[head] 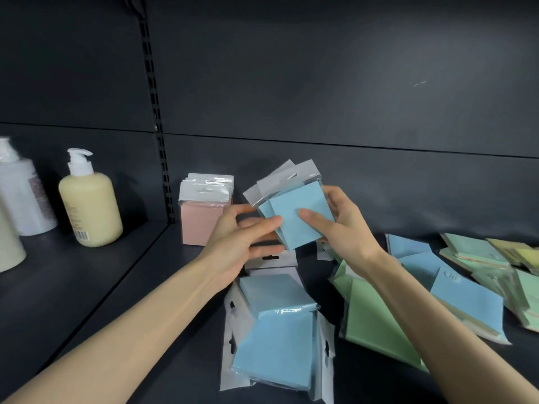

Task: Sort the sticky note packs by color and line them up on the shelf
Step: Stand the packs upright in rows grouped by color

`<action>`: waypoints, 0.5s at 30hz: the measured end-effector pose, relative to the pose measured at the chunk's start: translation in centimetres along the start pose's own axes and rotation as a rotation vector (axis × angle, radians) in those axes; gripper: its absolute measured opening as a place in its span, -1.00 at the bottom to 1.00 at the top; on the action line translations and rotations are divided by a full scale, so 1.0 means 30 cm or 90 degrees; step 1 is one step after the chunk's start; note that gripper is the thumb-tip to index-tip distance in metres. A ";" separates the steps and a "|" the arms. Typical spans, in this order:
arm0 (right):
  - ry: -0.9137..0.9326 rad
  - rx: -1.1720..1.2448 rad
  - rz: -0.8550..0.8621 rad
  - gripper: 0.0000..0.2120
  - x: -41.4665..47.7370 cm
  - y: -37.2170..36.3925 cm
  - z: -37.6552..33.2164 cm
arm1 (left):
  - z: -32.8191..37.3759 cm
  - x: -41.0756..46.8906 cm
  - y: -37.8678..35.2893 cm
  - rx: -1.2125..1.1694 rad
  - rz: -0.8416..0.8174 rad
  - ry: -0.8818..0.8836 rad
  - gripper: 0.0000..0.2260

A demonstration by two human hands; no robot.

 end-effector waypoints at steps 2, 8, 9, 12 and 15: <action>-0.012 -0.054 -0.004 -0.72 0.013 -0.007 0.017 | 0.033 0.013 0.011 0.105 0.031 -0.050 -0.64; -0.046 -0.274 -0.065 -0.85 0.104 0.002 0.051 | 0.094 0.094 0.053 0.346 0.051 -0.127 -0.70; -0.052 -0.312 -0.061 -0.89 0.124 0.008 0.057 | 0.103 0.111 0.053 0.397 0.052 -0.143 -0.70; -0.081 -0.400 -0.054 -0.88 0.182 0.009 0.086 | 0.105 0.157 0.045 0.497 0.043 -0.171 -0.73; -0.108 -0.413 -0.067 -0.91 0.226 -0.006 0.137 | 0.080 0.193 0.046 0.558 0.043 -0.178 -0.75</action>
Point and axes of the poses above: each hand's wrist, its own x-axis towards the middle knuckle, its own y-axis out of the back of the hand, z = x × y, the point moved 10 cm from there along x, towards the middle knuckle, and after that the axes turned 3 degrees about -z, right-handed, at the moved point
